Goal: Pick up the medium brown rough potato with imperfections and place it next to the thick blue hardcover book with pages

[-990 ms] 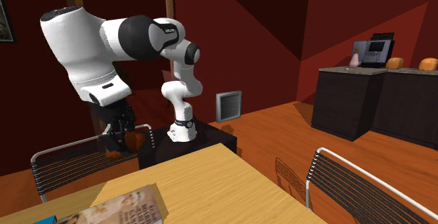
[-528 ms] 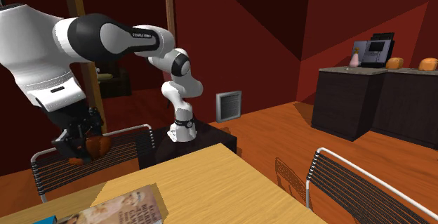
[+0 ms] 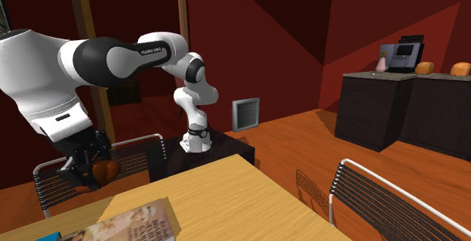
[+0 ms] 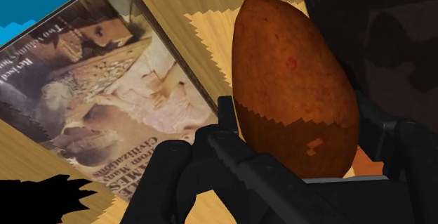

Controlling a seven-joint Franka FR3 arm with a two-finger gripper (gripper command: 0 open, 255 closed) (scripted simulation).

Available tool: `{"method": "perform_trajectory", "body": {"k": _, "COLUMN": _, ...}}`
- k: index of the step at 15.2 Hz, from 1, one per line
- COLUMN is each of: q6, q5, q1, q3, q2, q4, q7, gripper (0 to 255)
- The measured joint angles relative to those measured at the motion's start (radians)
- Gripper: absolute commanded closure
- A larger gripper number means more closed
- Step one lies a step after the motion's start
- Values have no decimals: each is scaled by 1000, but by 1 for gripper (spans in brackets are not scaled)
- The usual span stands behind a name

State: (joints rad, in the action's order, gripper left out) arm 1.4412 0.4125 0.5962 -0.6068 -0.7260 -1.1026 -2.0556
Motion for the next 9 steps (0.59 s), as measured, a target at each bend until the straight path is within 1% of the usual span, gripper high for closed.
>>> {"method": "perform_trajectory", "body": {"k": 4, "q6": 57, "q5": 1, "q1": -16, "q3": 0, "q2": 2, "q4": -64, "q7": -10, "gripper": 255}}
{"method": "perform_trajectory", "body": {"k": 9, "q6": 109, "q5": 9, "q1": -23, "q3": 4, "q2": -14, "q4": -104, "q7": -18, "gripper": 255}}
